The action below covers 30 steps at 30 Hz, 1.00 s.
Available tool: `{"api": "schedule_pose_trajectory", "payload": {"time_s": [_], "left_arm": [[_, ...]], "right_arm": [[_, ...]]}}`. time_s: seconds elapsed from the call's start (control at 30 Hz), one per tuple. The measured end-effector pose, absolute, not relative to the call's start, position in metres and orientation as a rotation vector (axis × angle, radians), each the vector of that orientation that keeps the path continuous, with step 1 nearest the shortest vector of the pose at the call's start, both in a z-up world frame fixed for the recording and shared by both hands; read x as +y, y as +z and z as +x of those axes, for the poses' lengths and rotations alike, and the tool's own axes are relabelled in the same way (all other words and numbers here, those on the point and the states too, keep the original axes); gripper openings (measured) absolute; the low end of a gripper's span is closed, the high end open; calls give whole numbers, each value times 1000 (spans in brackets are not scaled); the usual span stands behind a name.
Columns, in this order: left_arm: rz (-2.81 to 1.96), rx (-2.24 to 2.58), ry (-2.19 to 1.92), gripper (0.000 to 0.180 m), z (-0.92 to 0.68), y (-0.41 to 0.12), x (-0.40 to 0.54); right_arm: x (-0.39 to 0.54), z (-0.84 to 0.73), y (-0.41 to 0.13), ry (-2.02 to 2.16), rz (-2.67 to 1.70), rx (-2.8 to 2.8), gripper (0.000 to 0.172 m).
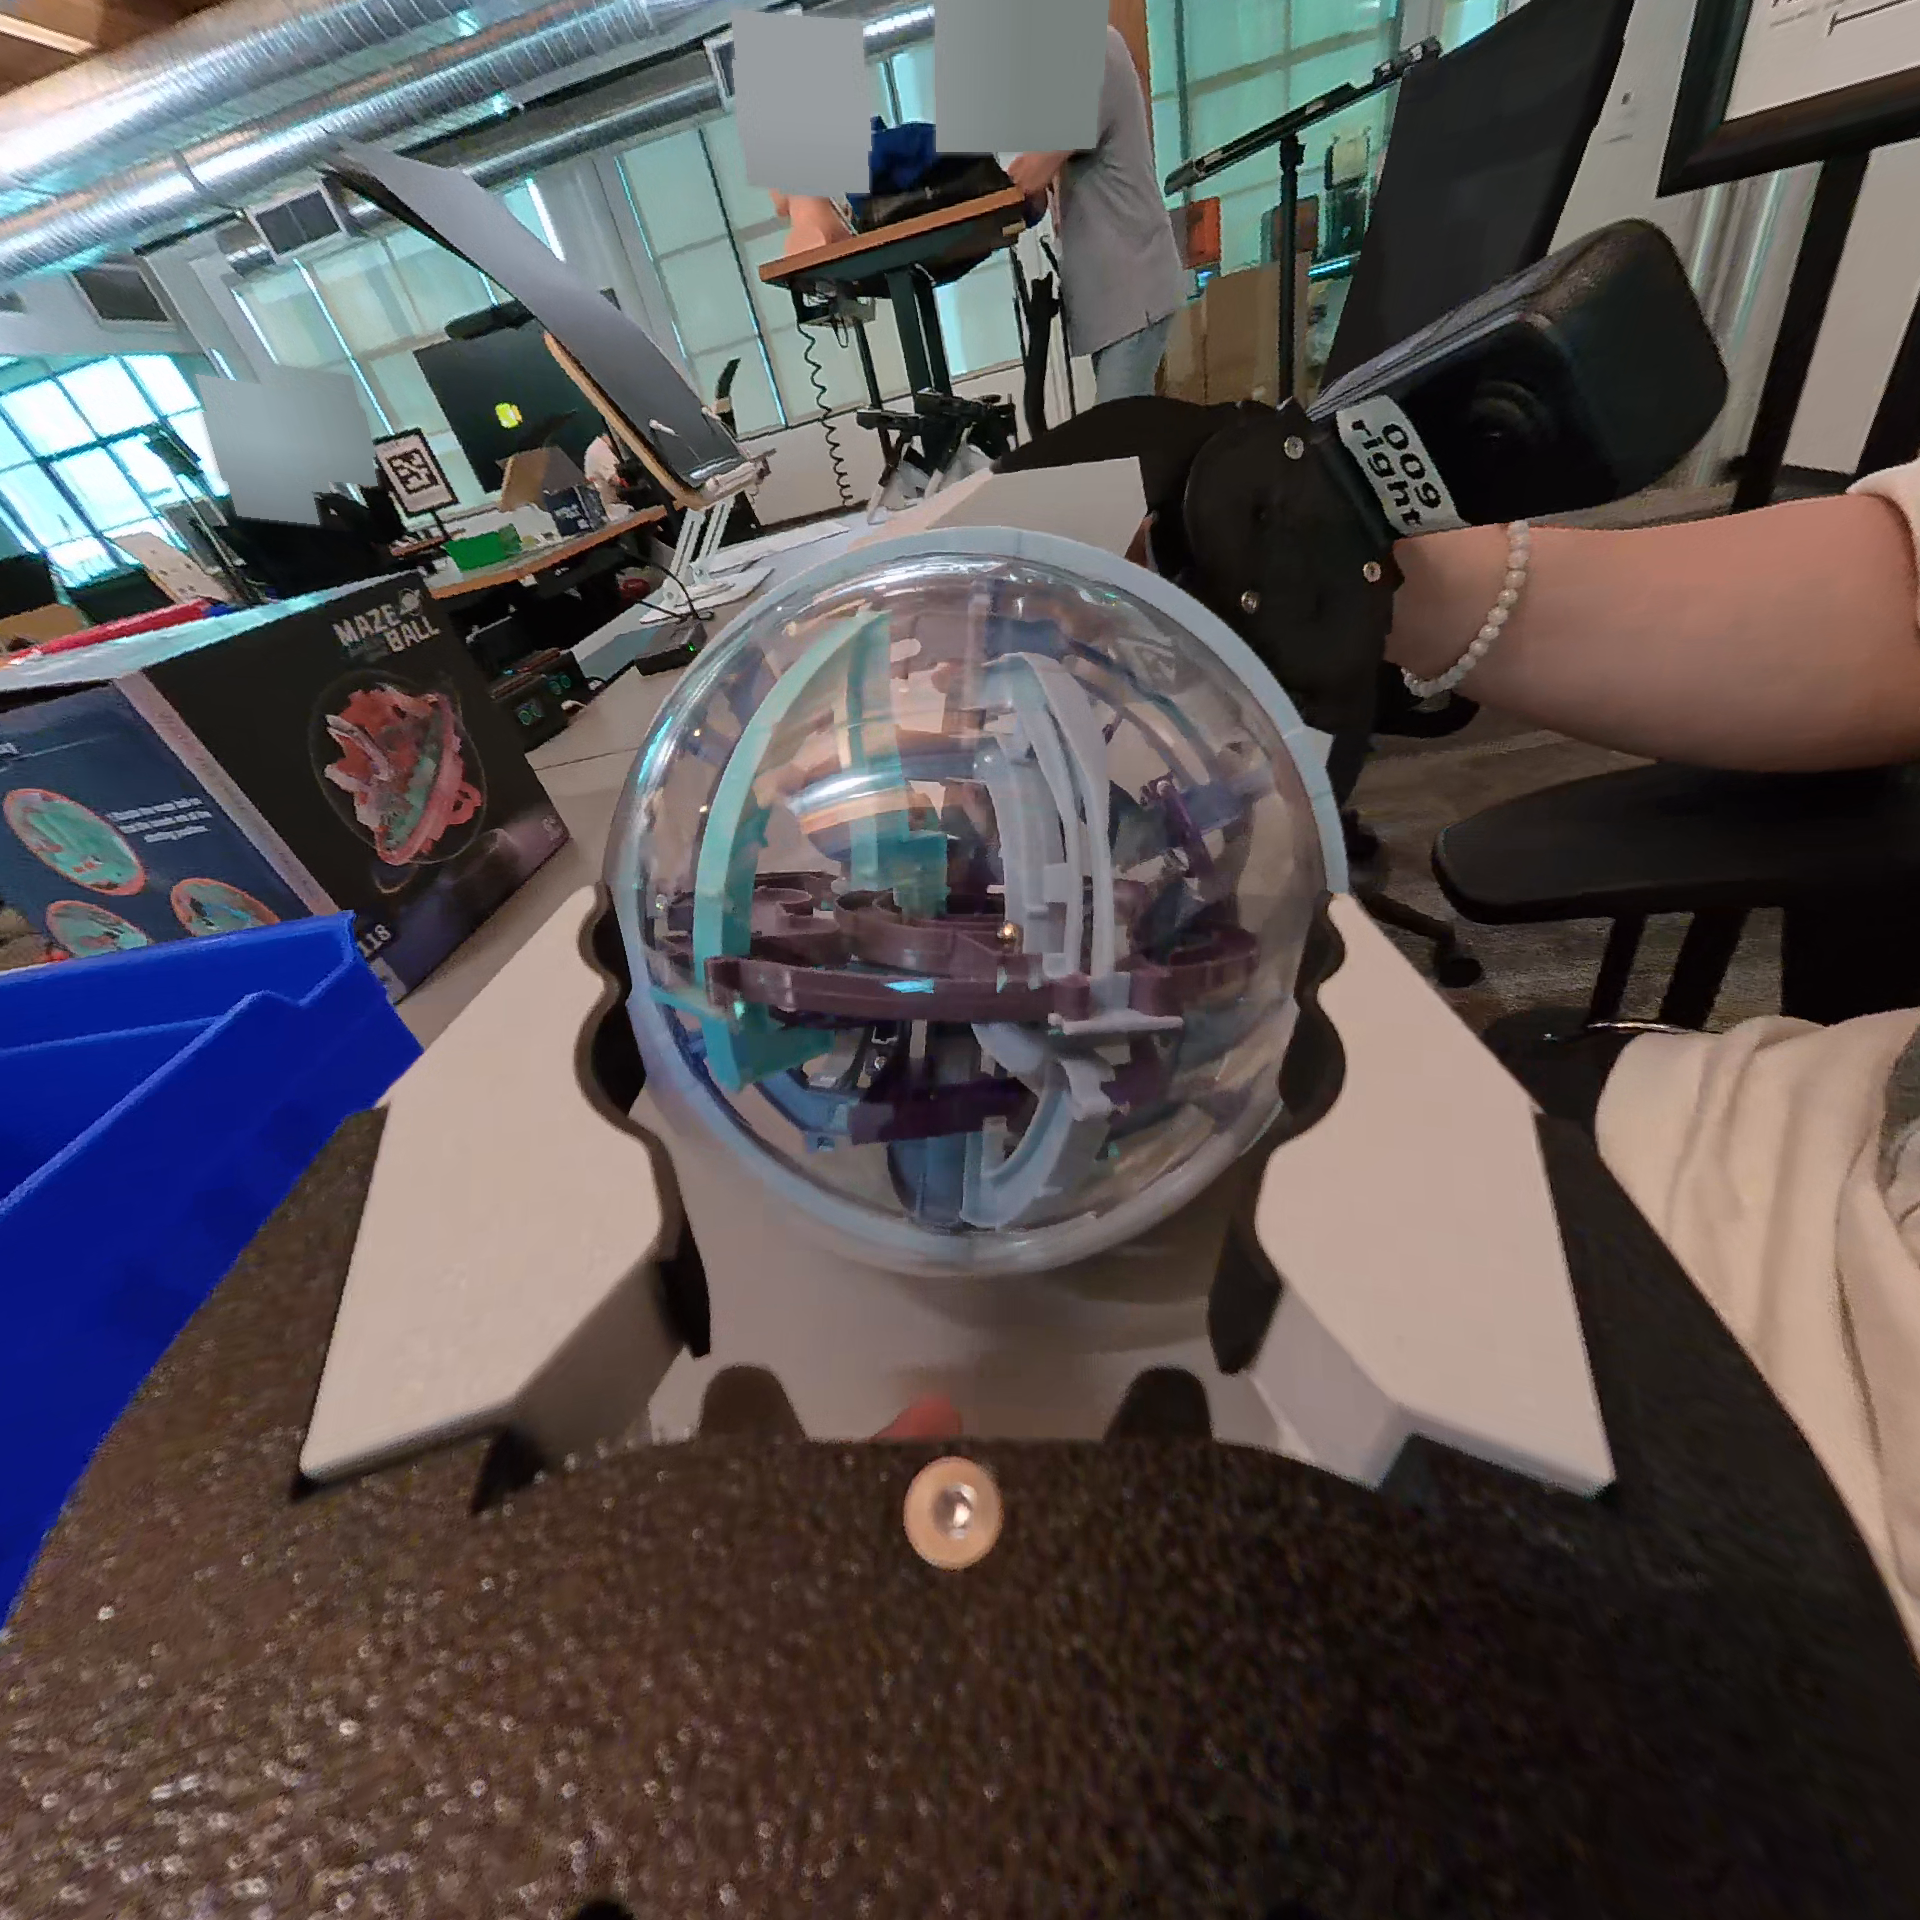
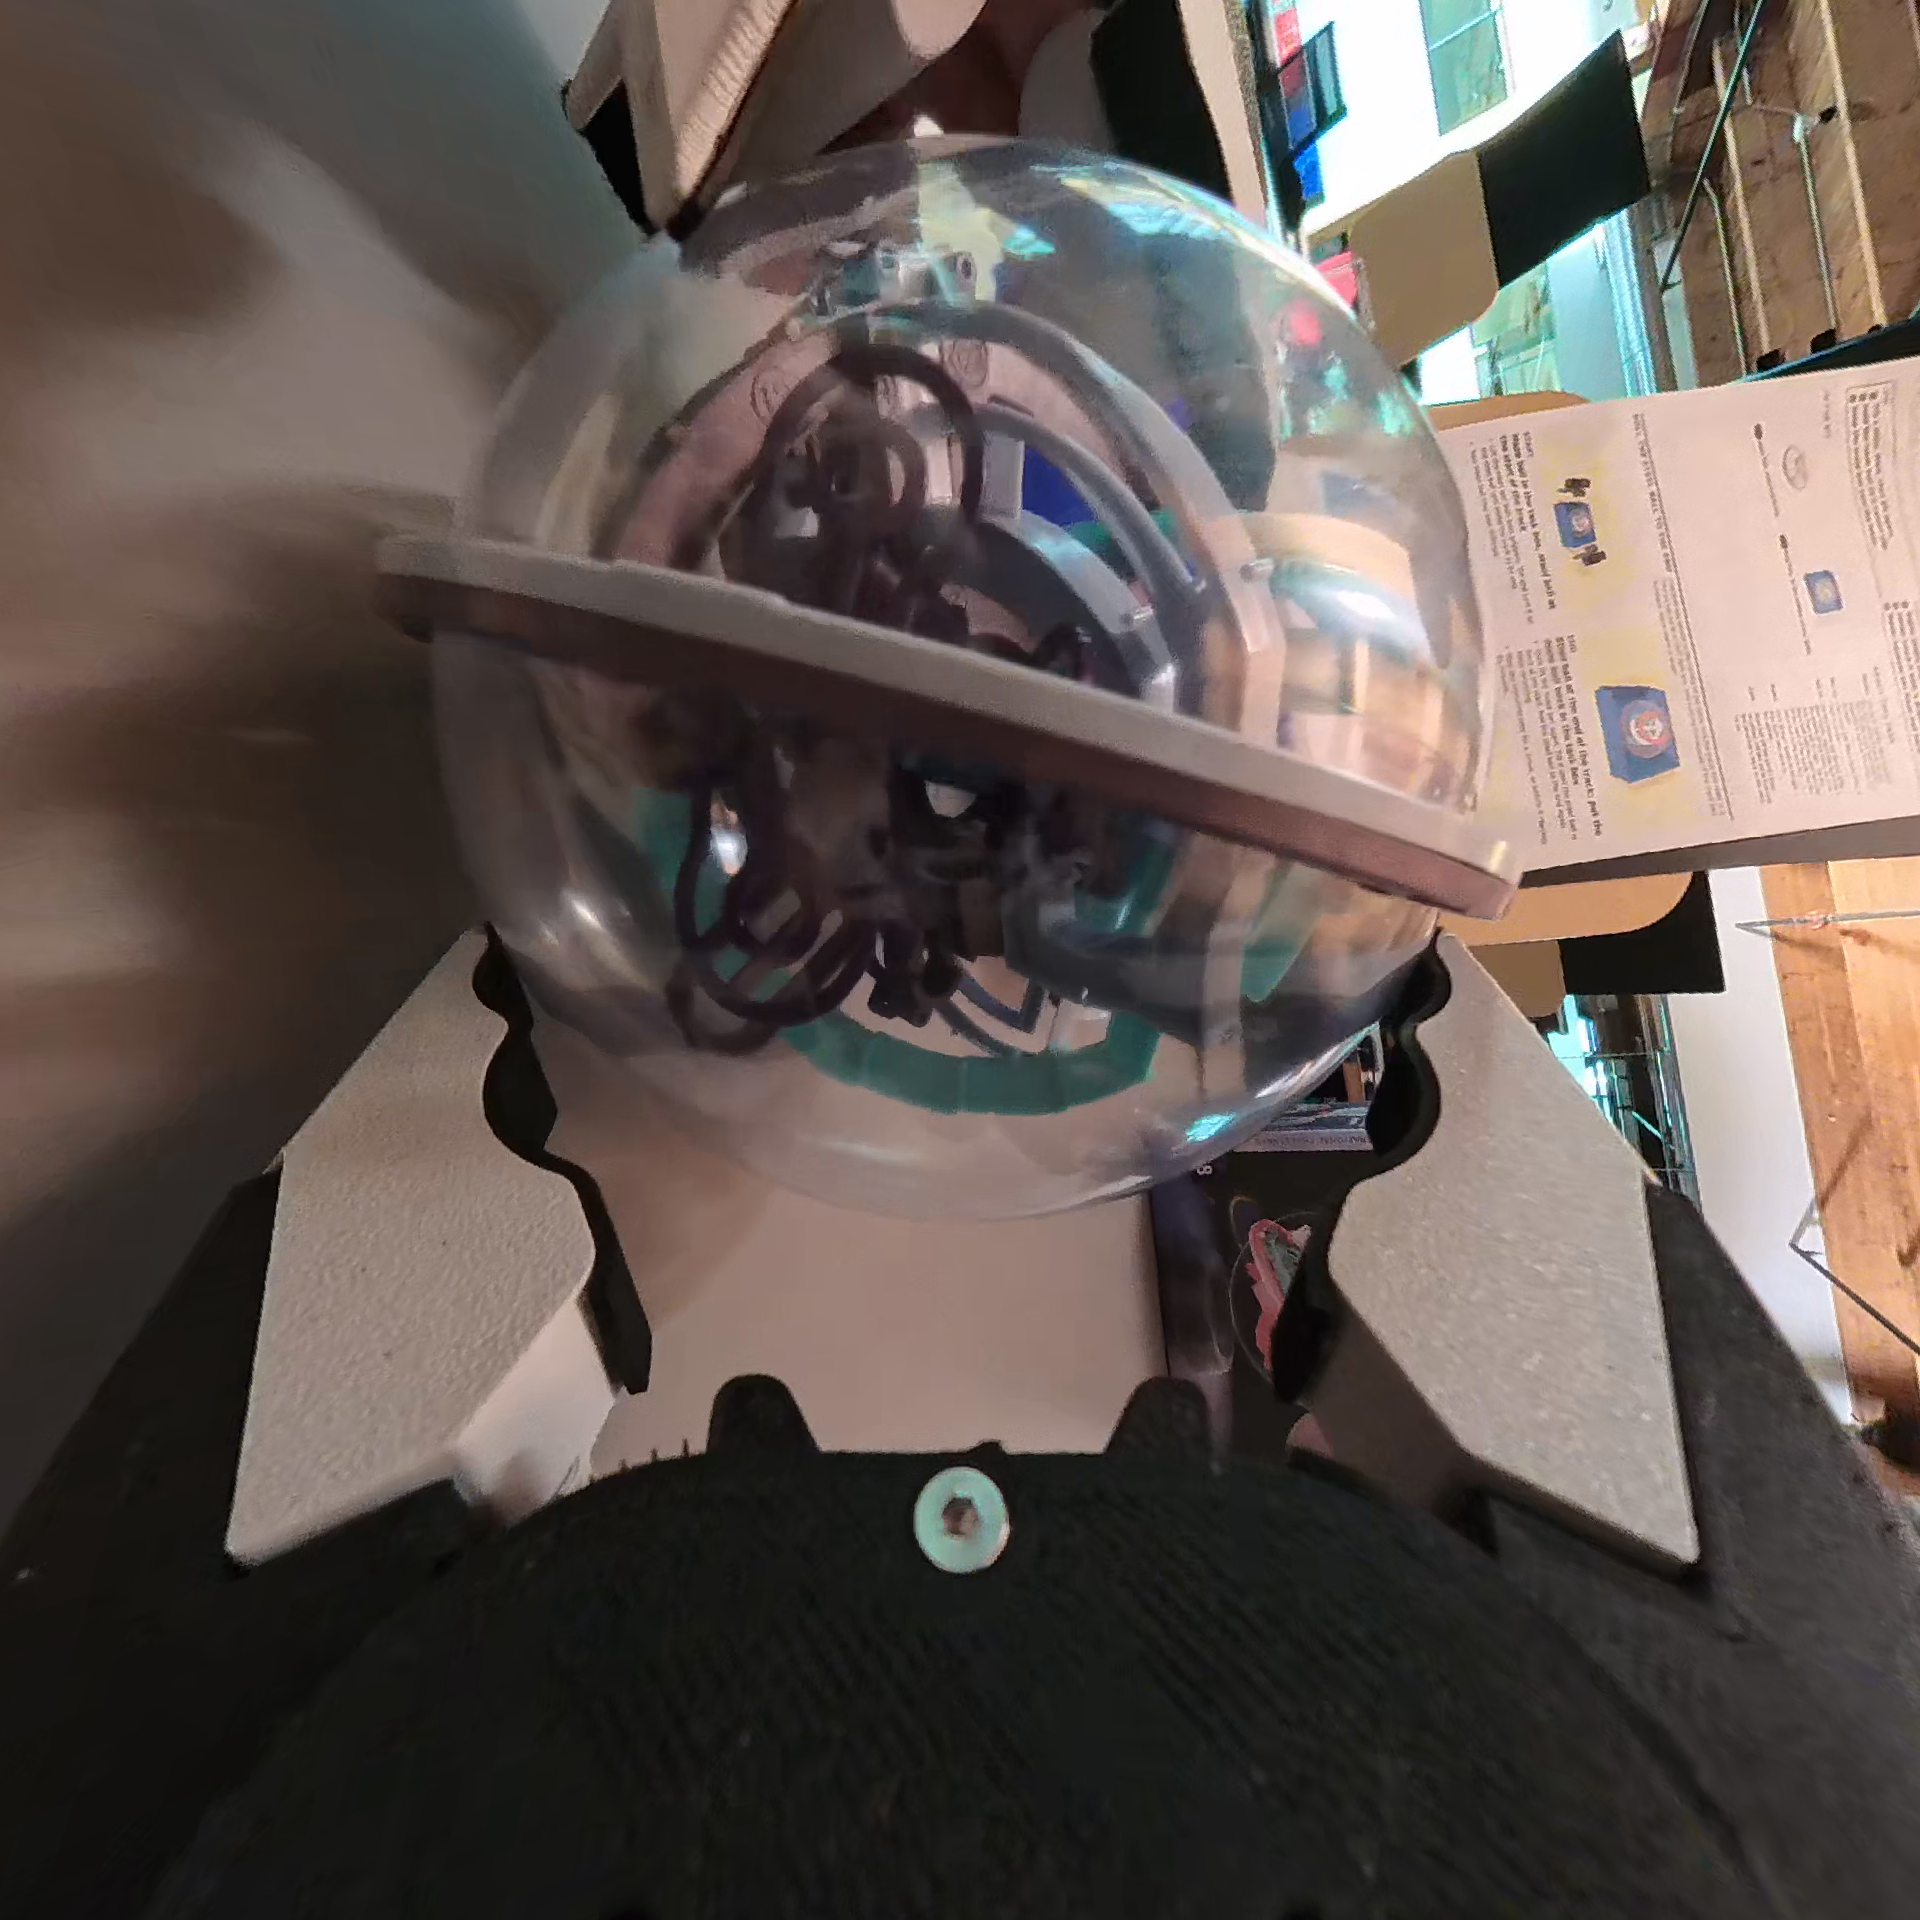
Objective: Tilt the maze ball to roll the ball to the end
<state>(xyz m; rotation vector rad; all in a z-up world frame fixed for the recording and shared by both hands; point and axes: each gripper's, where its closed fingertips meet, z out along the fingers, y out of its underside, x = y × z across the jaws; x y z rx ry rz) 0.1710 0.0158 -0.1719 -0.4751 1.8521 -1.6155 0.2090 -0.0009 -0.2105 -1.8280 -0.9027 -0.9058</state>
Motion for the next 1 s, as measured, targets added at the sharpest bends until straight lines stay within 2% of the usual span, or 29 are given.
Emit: {"api": "schedule_pose_trajectory", "payload": {"time_s": [1.0], "left_arm": [[-606,1755,-1699,124,174,-172,26]], "right_arm": [[9,201,-207,-653,-1861,-823,158]]}}
